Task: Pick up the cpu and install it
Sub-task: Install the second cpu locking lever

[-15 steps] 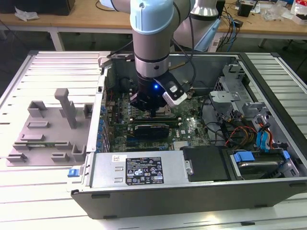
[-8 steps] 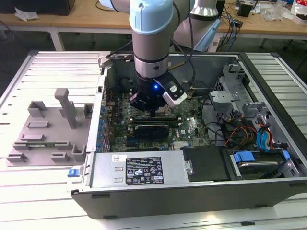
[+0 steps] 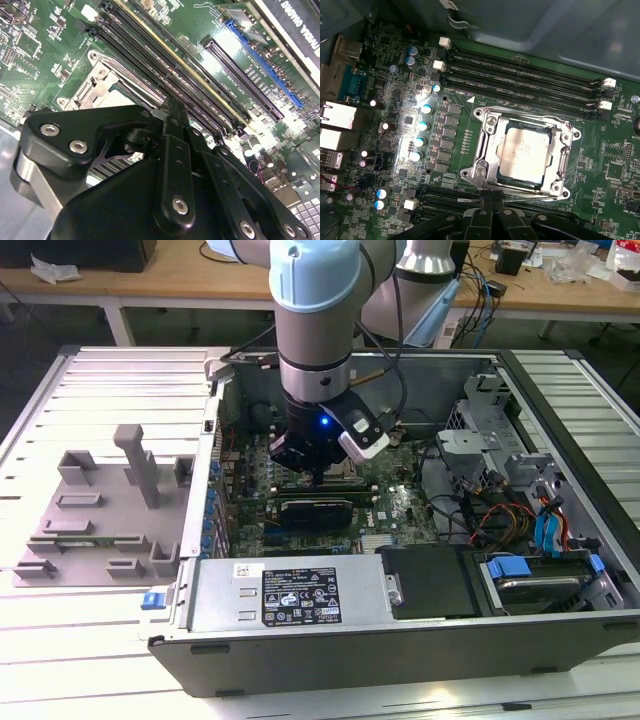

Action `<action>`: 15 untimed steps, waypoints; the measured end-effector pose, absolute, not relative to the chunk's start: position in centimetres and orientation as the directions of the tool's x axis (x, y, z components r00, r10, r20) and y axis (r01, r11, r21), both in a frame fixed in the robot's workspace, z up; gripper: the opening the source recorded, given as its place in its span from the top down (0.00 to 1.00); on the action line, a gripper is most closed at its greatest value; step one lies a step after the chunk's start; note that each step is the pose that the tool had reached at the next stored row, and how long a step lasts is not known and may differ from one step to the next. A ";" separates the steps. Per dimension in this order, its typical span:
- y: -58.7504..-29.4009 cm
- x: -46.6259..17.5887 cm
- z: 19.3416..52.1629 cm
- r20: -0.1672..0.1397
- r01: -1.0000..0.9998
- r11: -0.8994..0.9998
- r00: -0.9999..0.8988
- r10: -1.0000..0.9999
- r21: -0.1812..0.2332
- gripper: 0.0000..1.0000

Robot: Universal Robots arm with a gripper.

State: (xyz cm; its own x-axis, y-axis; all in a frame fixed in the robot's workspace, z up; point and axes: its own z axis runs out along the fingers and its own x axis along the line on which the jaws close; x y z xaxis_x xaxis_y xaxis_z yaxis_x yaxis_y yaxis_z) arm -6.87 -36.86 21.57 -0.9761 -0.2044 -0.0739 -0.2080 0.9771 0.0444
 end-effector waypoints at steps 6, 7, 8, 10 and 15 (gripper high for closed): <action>-37.0 -6.9 21.6 -0.075 -0.208 0.977 -0.976 -0.204 0.048 0.89; -37.1 -6.9 21.6 -0.075 -0.208 0.977 -0.976 -0.204 0.048 0.89; -37.1 -6.9 21.6 -0.076 -0.208 0.977 -0.976 -0.204 0.049 0.89; -37.3 -7.0 21.6 -0.077 -0.208 0.977 -0.976 -0.204 0.051 0.89; -37.3 -7.8 21.5 -0.091 -0.209 0.976 -0.975 -0.203 0.058 0.89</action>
State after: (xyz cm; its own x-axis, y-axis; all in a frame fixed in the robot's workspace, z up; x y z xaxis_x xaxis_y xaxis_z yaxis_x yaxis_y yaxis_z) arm -7.79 -37.29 21.48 -0.9749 -0.2031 -0.0908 -0.2088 0.9763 0.0577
